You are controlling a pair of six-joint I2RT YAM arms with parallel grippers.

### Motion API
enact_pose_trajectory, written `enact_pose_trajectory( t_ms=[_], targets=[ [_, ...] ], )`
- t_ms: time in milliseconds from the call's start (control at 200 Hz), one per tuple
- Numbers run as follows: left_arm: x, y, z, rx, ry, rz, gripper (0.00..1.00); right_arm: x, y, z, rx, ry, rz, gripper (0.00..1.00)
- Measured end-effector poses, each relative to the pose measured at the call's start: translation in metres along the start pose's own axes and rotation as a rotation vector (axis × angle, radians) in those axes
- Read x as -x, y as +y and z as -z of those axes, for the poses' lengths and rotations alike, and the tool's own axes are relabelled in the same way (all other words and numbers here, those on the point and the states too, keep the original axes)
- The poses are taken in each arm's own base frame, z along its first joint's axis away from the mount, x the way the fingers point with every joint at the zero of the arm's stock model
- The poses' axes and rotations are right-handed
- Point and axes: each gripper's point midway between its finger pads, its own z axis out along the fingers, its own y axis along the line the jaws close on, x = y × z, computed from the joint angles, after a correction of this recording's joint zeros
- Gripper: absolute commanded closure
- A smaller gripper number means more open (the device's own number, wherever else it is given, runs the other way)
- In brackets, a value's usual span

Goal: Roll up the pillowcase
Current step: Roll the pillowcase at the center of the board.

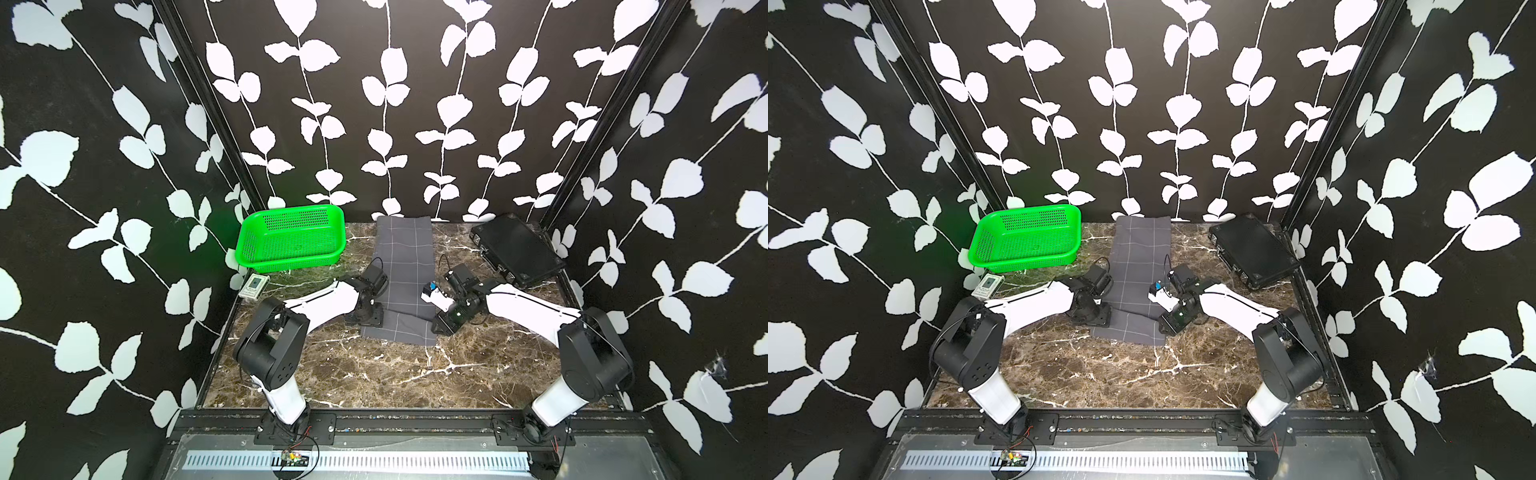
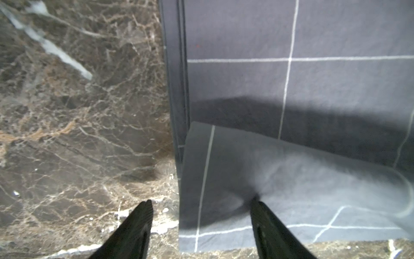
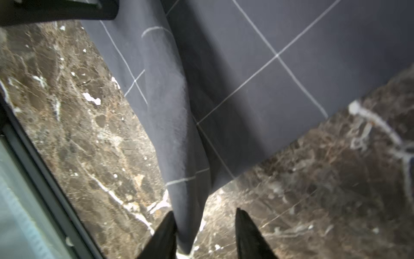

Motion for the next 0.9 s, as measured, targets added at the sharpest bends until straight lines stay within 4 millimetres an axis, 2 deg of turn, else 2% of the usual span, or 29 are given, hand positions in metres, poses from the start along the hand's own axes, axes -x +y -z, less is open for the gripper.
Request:
enact_pose_trajectory(
  t_ms=[145,350,600,895],
  targets=[
    [-0.001,0.001,0.000,0.004,0.004,0.000,0.31,0.002,-0.014,-0.017,-0.038,0.015,-0.008,0.78],
    [-0.005,0.007,0.000,0.032,0.019,-0.006,0.32,0.001,-0.033,-0.038,-0.085,0.044,-0.027,0.76],
    [-0.011,0.016,-0.002,0.084,0.042,-0.012,0.33,0.017,-0.047,-0.038,-0.164,-0.015,-0.022,0.73],
    [-0.017,0.027,0.000,0.136,0.058,-0.016,0.33,0.025,-0.045,-0.041,-0.213,-0.033,-0.008,0.66]
  ],
)
